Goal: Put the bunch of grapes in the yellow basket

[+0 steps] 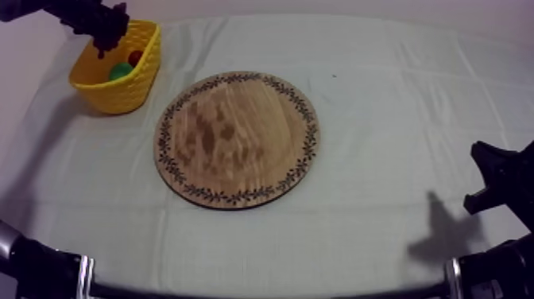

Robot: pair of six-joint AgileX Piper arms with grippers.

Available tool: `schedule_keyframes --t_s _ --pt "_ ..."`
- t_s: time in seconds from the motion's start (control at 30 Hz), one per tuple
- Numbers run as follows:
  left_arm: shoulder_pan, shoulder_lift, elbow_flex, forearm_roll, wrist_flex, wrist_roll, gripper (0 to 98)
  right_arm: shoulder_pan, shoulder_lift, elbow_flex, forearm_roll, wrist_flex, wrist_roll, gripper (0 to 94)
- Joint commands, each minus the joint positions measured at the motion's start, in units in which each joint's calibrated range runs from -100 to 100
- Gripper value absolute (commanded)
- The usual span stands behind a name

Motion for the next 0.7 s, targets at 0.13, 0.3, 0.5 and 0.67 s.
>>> schedule_keyframes --t_s 0.13,0.3,0.5,0.67 --pt "-0.33 3.50 -2.02 -0.93 -1.14 -0.11 57.3 -0.02 -0.01 -0.03 0.01 -0.03 0.03 0.4" --pt "-0.38 3.51 -2.05 -2.07 -1.12 0.51 79.1 -0.02 -0.01 -0.03 0.01 -0.03 0.03 0.4" --pt "-0.63 0.20 -0.82 -2.62 -1.18 2.63 75.3 -0.02 -0.01 -0.03 0.01 -0.03 0.03 0.4" --pt "-1.83 -6.09 1.02 -1.17 -2.70 3.56 49.9 -0.02 -0.01 -0.03 0.01 -0.03 0.03 0.4"
